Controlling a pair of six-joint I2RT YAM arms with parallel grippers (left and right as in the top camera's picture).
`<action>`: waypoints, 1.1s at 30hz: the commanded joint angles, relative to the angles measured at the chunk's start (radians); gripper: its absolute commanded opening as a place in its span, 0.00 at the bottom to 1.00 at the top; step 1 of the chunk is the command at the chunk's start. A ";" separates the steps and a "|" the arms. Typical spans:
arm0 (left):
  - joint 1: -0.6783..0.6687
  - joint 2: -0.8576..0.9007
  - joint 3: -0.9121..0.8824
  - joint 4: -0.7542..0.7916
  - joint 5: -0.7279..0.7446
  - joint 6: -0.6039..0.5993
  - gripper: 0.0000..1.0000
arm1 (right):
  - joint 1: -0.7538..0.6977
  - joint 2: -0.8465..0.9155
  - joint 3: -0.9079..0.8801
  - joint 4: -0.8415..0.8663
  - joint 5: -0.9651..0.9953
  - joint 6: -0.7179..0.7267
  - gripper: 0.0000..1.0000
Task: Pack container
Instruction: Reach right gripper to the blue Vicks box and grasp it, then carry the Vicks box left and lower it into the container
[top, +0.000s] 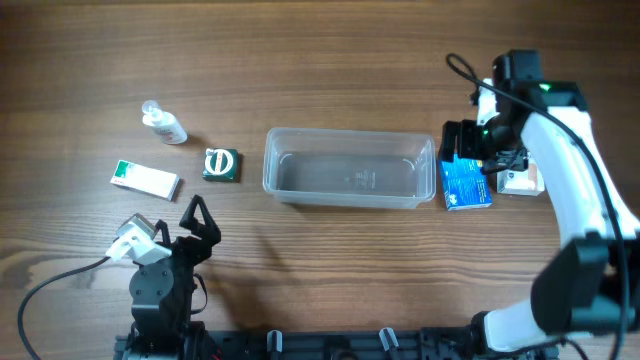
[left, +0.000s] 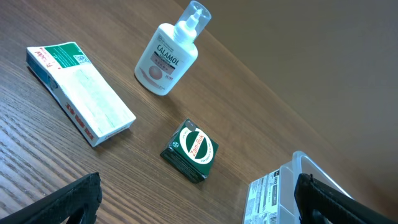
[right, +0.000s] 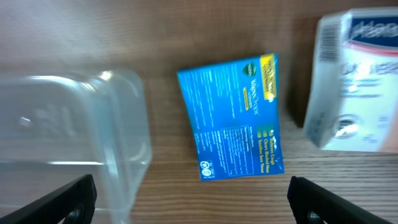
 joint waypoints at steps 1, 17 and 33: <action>0.008 -0.007 -0.002 0.001 0.005 -0.010 1.00 | -0.004 0.086 0.009 -0.018 0.024 -0.035 0.99; 0.008 -0.007 -0.002 0.001 0.005 -0.010 1.00 | -0.004 0.220 -0.072 0.083 0.128 0.029 0.99; 0.008 -0.008 -0.002 0.001 0.005 -0.010 1.00 | -0.004 0.181 -0.121 0.135 0.167 0.158 0.68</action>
